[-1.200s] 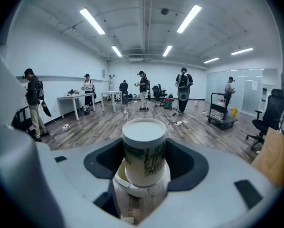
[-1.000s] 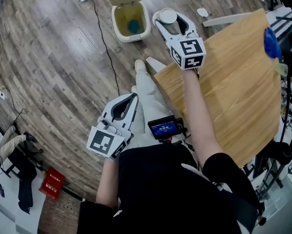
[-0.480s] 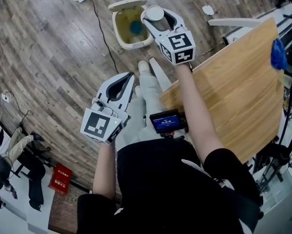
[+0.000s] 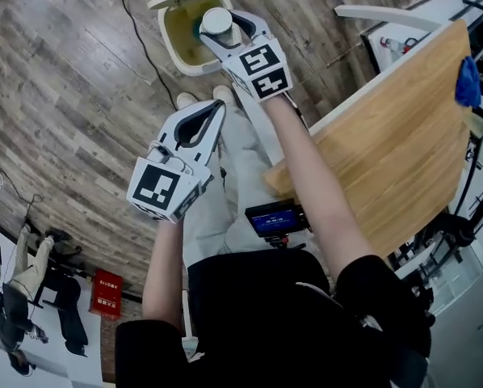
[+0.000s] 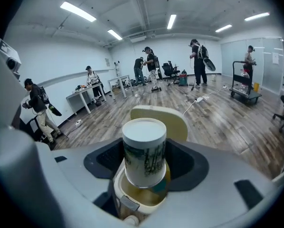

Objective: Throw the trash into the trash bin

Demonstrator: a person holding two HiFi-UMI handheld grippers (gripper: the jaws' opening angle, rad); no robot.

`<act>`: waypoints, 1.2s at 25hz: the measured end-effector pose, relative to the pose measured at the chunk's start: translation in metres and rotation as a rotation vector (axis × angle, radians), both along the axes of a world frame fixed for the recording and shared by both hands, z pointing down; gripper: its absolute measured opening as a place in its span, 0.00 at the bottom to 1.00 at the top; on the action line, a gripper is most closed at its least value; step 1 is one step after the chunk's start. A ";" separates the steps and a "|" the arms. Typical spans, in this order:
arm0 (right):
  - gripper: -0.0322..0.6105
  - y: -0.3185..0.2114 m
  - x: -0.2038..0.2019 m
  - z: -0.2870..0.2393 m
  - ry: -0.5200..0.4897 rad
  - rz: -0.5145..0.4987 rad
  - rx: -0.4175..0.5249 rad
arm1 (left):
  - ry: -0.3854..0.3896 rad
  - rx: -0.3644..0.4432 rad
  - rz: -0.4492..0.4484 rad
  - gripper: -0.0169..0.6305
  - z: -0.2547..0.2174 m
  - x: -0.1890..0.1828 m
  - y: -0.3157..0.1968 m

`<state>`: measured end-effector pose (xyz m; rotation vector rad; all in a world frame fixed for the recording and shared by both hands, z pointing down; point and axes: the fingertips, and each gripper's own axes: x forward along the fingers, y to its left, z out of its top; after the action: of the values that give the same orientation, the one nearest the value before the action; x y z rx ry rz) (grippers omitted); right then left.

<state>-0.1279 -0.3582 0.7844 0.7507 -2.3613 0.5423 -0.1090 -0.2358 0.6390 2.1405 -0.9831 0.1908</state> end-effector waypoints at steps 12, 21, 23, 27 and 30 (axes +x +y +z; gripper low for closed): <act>0.47 0.011 -0.008 0.128 0.090 0.041 -0.214 | 0.000 -0.029 0.008 0.02 0.111 -0.025 -0.031; 0.49 0.005 -0.017 0.132 0.077 0.086 -0.204 | -0.010 -0.048 -0.036 0.02 0.130 -0.059 -0.030; 0.49 0.005 -0.019 0.129 0.066 0.096 -0.210 | -0.014 -0.047 -0.037 0.02 0.131 -0.063 -0.031; 0.49 0.009 -0.023 0.120 0.066 0.083 -0.216 | -0.029 -0.036 -0.038 0.02 0.127 -0.068 -0.032; 0.15 0.012 -0.018 0.099 0.106 0.076 -0.168 | -0.041 -0.019 -0.034 0.02 0.111 -0.070 -0.032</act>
<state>-0.1458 -0.3461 0.8831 0.7745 -2.1663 0.7066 -0.1794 -0.2681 0.7503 2.1082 -1.0369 0.2279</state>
